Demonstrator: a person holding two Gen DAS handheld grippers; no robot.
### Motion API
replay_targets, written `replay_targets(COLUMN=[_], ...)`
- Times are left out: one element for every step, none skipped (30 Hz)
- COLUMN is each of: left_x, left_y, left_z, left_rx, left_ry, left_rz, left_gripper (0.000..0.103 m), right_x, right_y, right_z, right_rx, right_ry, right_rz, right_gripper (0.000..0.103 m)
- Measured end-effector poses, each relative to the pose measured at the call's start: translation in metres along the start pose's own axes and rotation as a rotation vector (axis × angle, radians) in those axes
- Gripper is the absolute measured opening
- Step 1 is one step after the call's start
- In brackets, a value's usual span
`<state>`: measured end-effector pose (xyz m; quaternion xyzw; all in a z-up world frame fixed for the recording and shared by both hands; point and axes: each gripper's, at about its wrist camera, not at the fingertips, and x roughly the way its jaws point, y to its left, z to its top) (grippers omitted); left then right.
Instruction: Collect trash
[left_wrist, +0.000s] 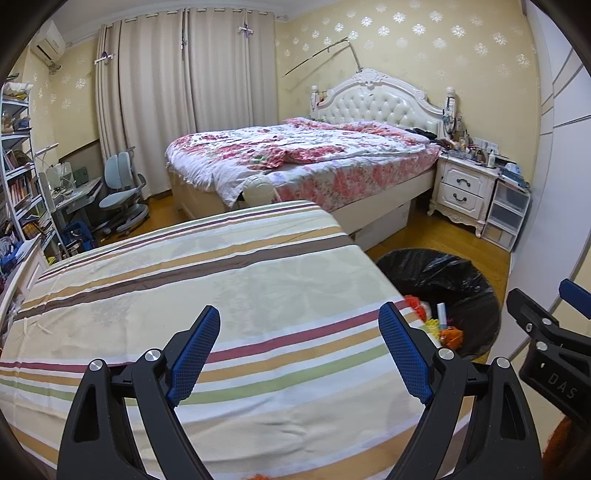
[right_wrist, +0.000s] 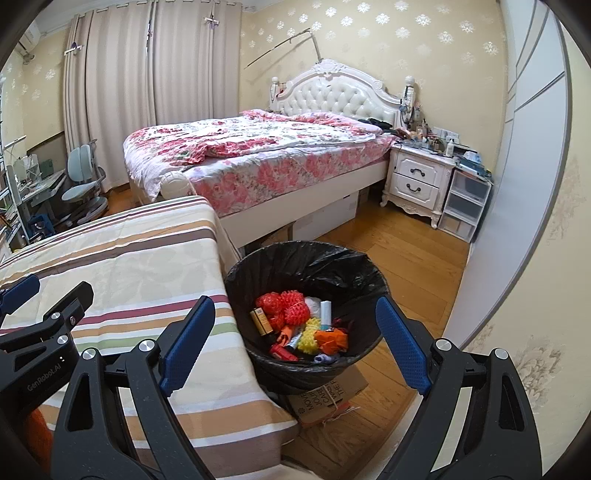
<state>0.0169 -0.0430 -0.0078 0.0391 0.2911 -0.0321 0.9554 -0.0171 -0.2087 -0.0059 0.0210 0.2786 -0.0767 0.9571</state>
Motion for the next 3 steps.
replay_targets(left_x=[0.003, 0.006, 0.009], left_y=[0.005, 0.012, 0.020], left_z=[0.000, -0.001, -0.002], left_rx=[-0.006, -0.015, -0.026], left_ry=[0.008, 0.020, 0.034], left_rz=[0.009, 0.019, 0.030], left_gripper=[0.085, 0.085, 0.085], right_x=[0.002, 0.004, 0.008], right_y=[0.003, 0.007, 0.011], right_z=[-0.001, -0.001, -0.001], right_rx=[-0.003, -0.009, -0.015], right_ry=[0.005, 0.013, 0.022], right_rz=[0.009, 0.020, 0.031], right_gripper=[0.087, 0.087, 0.087])
